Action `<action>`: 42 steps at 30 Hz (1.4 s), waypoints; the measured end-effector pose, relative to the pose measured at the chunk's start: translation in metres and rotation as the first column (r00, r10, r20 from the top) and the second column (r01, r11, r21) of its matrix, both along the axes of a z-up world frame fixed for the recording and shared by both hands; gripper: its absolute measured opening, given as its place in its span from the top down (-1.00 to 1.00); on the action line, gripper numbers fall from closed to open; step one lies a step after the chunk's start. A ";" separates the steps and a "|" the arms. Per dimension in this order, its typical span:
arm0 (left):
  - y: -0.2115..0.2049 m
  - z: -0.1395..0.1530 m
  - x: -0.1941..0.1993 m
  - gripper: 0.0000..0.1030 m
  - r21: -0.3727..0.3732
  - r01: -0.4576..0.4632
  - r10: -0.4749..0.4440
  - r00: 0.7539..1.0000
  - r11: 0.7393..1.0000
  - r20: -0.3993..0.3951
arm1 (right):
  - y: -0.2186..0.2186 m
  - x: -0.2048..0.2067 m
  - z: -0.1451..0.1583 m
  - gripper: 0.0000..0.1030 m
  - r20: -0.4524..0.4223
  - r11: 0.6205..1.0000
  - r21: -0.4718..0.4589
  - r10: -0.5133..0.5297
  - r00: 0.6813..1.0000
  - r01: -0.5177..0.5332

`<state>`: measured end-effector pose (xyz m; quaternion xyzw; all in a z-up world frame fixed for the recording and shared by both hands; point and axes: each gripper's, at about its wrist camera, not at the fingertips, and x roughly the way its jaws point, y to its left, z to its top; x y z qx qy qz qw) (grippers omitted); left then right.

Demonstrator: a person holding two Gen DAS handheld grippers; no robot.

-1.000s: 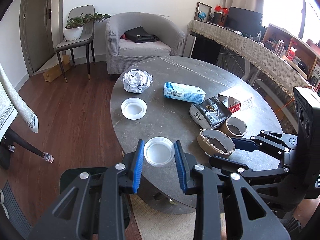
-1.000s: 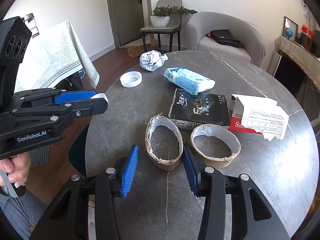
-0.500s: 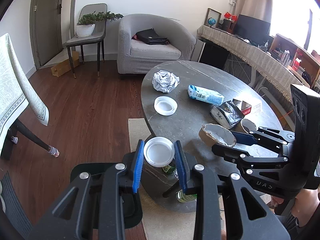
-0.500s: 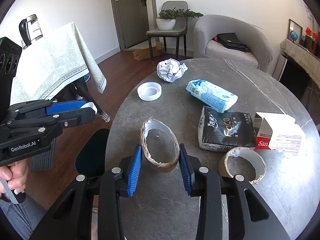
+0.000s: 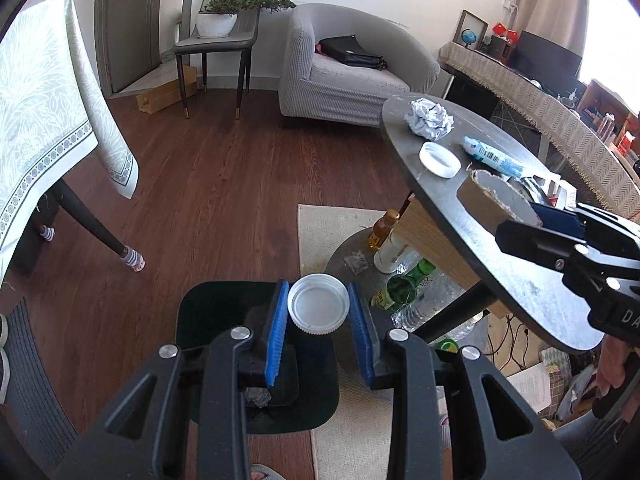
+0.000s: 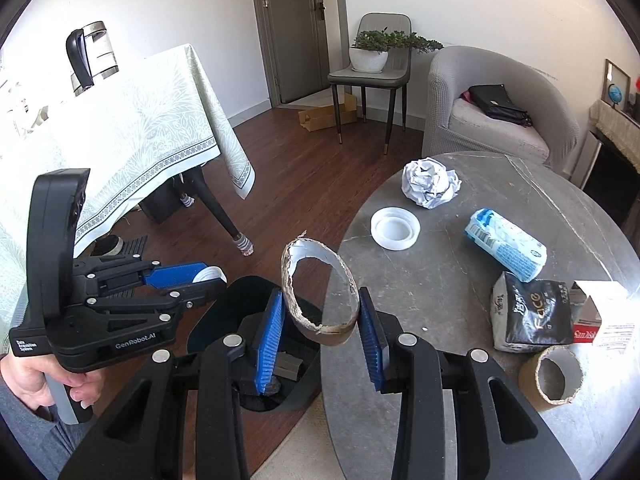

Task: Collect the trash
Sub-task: 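Grasp a brown cardboard ring with the right tool while the left tool carries the lid to the bin, then drop the lid into the bin with the left tool while the right tool drops the cardboard ring in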

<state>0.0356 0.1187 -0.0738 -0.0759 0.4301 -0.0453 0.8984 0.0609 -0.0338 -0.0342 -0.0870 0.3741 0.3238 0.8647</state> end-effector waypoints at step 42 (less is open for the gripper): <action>0.107 -0.050 -0.045 0.32 -0.026 -0.100 0.097 0.990 0.995 -0.101 | 0.149 0.005 -0.107 0.29 -0.217 0.980 -0.132 0.116 0.969 -0.147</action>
